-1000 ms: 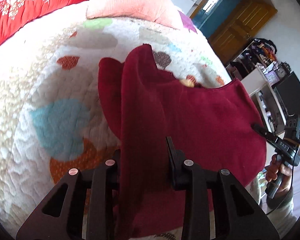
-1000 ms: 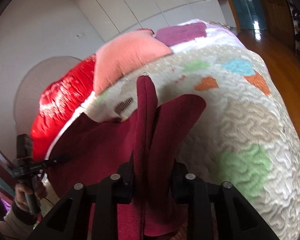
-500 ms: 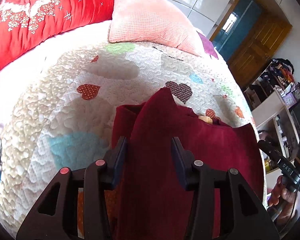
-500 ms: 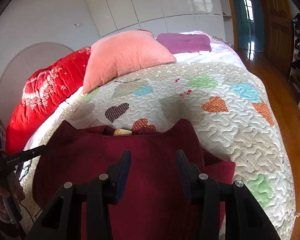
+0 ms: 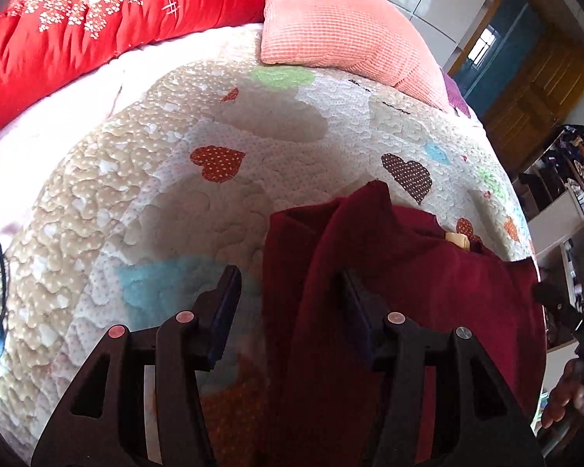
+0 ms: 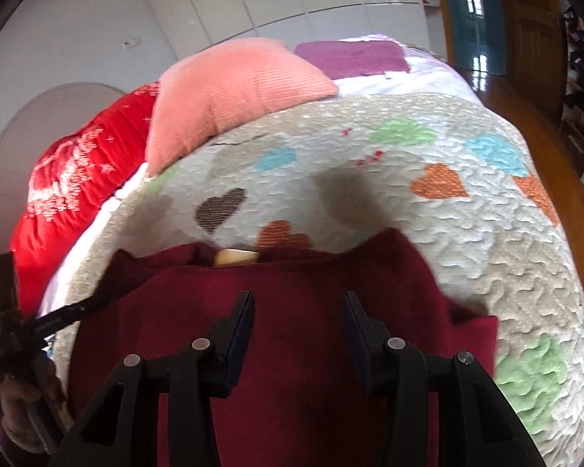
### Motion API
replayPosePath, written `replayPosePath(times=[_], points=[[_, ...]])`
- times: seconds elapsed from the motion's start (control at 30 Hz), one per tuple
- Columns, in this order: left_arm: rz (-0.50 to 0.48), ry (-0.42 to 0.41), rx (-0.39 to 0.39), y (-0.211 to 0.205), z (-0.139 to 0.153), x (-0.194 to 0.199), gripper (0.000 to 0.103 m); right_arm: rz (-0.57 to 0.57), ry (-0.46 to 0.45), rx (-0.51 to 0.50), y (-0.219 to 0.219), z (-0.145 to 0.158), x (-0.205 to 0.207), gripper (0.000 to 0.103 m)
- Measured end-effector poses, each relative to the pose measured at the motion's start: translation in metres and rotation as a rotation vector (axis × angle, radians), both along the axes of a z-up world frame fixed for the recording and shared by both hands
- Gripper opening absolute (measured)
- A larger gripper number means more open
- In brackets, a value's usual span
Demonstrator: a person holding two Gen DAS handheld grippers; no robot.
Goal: Fold small clothes
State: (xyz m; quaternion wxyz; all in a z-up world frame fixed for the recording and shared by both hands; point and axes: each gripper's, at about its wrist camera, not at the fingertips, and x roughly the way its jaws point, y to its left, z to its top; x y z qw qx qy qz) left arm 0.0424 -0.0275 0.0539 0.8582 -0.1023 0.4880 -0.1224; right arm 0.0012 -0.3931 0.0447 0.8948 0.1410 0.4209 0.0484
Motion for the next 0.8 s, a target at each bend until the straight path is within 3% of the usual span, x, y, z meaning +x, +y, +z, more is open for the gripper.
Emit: replayPosePath(times=[0.23, 0.3, 0.4, 0.6, 0.7, 0.8], points=[[0.023, -0.03, -0.011, 0.025, 0.0, -0.057, 0.054, 0.242, -0.019, 0.023, 0.112, -0.008, 0.037, 0.044], [0.049, -0.046, 0.001, 0.029, -0.003, -0.065, 0.066, 0.277, -0.007, 0.021, 0.138, -0.014, 0.051, 0.041], [0.056, -0.061, 0.002, 0.032, -0.009, -0.067, 0.07, 0.3, 0.014, -0.019, 0.17, -0.024, 0.074, 0.04], [0.047, -0.07, -0.016, 0.038, -0.013, -0.063, 0.071, 0.311, 0.125, -0.118, 0.208, -0.065, 0.107, 0.04], [0.038, -0.08, -0.014, 0.039, -0.013, -0.064, 0.071, 0.321, 0.111, -0.152, 0.211, -0.064, 0.107, 0.04], [0.034, -0.098, -0.014, 0.041, -0.009, -0.068, 0.071, 0.309, 0.126, -0.107, 0.202, -0.056, 0.104, 0.04]])
